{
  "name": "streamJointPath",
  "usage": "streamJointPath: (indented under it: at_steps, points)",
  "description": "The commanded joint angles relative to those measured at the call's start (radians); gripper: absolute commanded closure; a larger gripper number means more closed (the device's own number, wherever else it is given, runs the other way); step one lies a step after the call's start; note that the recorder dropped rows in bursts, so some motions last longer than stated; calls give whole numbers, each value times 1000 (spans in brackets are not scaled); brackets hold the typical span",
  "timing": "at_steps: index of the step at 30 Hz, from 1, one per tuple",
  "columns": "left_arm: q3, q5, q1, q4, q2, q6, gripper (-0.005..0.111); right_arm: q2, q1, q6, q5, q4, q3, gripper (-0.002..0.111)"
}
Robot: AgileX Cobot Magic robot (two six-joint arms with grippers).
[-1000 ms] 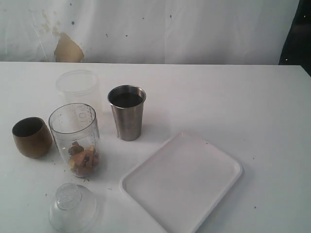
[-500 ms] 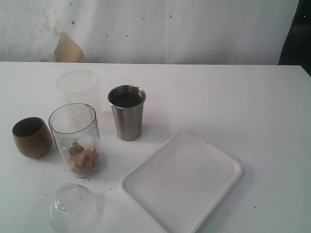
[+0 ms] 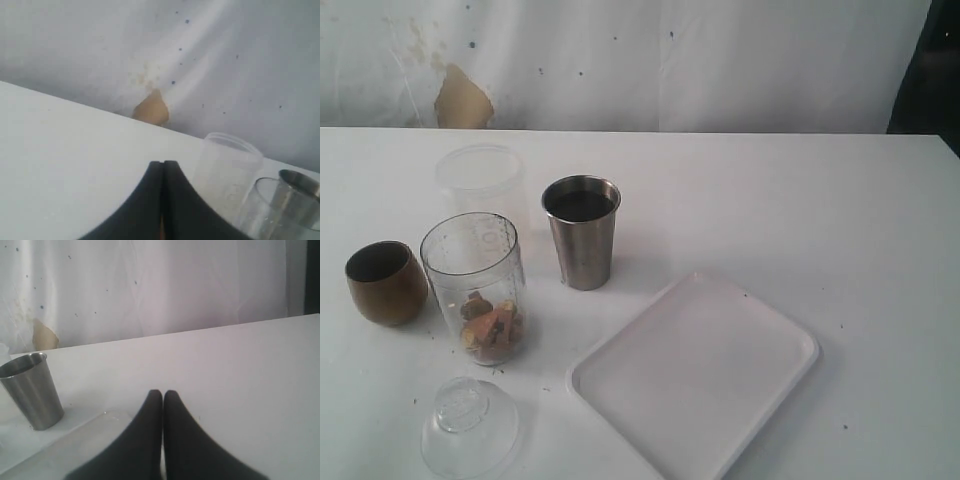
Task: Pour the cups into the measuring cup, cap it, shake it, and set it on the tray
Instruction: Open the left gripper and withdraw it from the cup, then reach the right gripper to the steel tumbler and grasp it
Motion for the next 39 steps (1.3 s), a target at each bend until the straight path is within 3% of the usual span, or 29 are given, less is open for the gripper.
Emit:
streamJointPath:
  at_steps: [1, 7, 11, 17, 25, 28, 35, 39]
  points:
    - [25, 11, 27, 52, -5, 10, 107, -6, 1, 99, -139, 3, 6, 108]
    - [25, 19, 11, 43, -5, -2, 107, -6, 5, 460, -424, -4, 6, 108]
    - [25, 21, -33, 41, -5, 2, 107, 10, 5, 446, -547, -107, -40, 108]
    - [25, 24, -33, 81, -5, 116, 107, 366, 5, 459, -670, -456, -195, 108]
    - [25, 29, -35, 81, -5, 119, 107, 911, 5, 558, -1012, -771, -326, 106]
    - [25, 29, -50, 81, -5, 119, 107, 1111, 5, 558, -1119, -867, -368, 94]
    - [25, 24, -58, 81, -5, 119, 107, 1524, 49, 534, -1267, -911, -465, 38]
    - [25, 24, -65, 81, -5, 119, 107, 1700, 97, 405, -1319, -908, -534, 20]
